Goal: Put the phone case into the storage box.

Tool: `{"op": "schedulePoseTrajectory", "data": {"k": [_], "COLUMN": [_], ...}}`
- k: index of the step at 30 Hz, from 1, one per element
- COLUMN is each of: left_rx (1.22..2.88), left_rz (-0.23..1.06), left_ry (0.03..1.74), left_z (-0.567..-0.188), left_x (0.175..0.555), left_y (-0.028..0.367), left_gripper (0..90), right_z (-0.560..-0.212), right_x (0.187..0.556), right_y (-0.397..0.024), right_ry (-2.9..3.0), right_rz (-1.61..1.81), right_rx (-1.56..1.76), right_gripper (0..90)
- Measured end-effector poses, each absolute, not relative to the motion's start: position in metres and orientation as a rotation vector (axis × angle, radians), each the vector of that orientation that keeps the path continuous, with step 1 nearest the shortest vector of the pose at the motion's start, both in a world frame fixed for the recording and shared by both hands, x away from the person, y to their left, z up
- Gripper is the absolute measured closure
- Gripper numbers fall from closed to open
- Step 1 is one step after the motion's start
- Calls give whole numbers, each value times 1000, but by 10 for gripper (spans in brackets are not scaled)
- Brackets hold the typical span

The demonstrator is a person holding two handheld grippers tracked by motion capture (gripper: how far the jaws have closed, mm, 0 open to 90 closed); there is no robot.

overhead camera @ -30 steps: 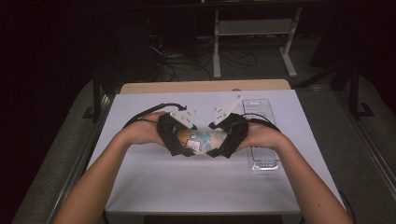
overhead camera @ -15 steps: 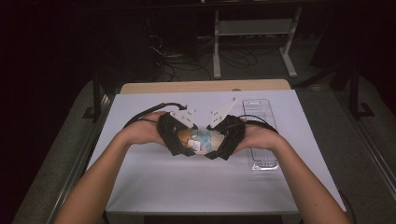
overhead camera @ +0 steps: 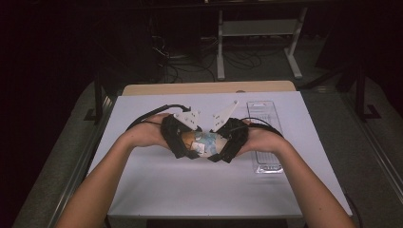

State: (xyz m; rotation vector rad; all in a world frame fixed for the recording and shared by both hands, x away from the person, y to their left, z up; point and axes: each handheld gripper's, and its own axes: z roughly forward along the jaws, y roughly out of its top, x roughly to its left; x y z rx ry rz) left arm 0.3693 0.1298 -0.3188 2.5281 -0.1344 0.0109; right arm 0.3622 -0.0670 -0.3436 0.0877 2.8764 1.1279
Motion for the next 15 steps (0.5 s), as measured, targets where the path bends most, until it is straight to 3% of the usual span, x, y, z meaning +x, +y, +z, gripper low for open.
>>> {"op": "schedulePoseTrajectory", "data": {"k": [15], "left_rx": [2526], "left_rz": [7], "left_ry": [-131], "left_z": [-320], "left_x": [369], "left_y": [130], "left_gripper": [111], "right_z": [-344], "right_x": [361], "right_y": [-66], "right_ry": [2874], "right_rz": [1109], "right_rx": [70], "right_gripper": [95]}}
